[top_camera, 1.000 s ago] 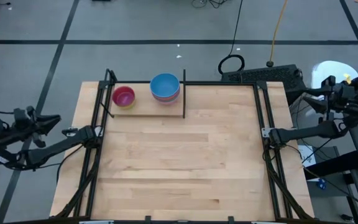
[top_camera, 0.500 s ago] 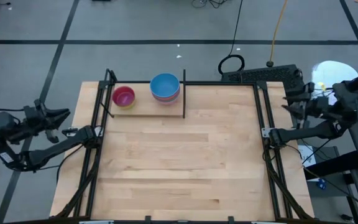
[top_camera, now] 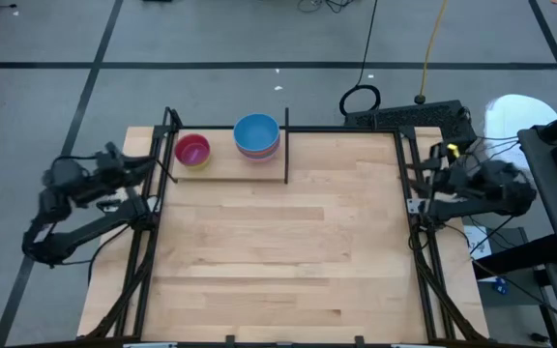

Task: Place and stack bowls onto a shelf
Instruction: Return to Home Position

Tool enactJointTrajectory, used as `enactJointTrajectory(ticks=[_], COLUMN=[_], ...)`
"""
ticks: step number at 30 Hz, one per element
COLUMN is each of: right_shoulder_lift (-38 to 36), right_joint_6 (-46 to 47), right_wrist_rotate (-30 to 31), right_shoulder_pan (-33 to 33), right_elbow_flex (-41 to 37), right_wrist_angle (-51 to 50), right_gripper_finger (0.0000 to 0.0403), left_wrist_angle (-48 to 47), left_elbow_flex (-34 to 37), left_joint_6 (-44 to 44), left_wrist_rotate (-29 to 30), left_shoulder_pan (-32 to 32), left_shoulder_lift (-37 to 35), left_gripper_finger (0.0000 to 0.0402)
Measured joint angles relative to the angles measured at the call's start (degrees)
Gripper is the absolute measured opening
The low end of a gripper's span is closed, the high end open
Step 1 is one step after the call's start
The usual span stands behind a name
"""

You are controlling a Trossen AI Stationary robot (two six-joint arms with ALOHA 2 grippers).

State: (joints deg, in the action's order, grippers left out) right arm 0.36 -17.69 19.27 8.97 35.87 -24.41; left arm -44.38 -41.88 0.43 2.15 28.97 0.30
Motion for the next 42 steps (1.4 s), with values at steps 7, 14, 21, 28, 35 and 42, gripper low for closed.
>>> enactJointTrajectory(ticks=[7, 14, 21, 28, 35, 42], right_shoulder_lift=[0.0, 0.01, 0.02, 0.02, 0.02, 0.08], right_joint_6=[-1.47, -1.51, -3.57, -4.07, -4.09, -3.75], right_wrist_rotate=[0.0, 0.0, -0.04, -0.09, -6.54, -11.93], right_shoulder_pan=[0.02, 0.0, 0.0, 0.02, 0.01, 0.03], right_elbow_flex=[-8.68, -15.27, -21.39, -27.04, -31.38, -34.12], right_wrist_angle=[11.57, 19.33, 23.92, 27.64, 31.92, 34.99], right_gripper_finger=[0.0132, 0.0132, 0.0132, 0.0132, 0.0132, 0.0132], left_wrist_angle=[20.31, 33.9, 40.17, 43.58, 46.56, 49.0], left_elbow_flex=[12.79, 23.96, 31.66, 36.0, 39.74, 41.34], left_joint_6=[-1.05, -5.8, -8.62, -8.46, -8.46, -6.92], left_wrist_rotate=[-8.97, -16.89, -17.72, -22.42, -29.43, -32.44], left_shoulder_pan=[-0.02, -0.02, -0.56, -2.45, -4.54, -6.99], left_shoulder_lift=[0.0, 0.0, 0.0, 0.02, 0.02, 0.07], left_gripper_finger=[0.0067, 0.0067, 0.0067, 0.0067, 0.0067, 0.0067])
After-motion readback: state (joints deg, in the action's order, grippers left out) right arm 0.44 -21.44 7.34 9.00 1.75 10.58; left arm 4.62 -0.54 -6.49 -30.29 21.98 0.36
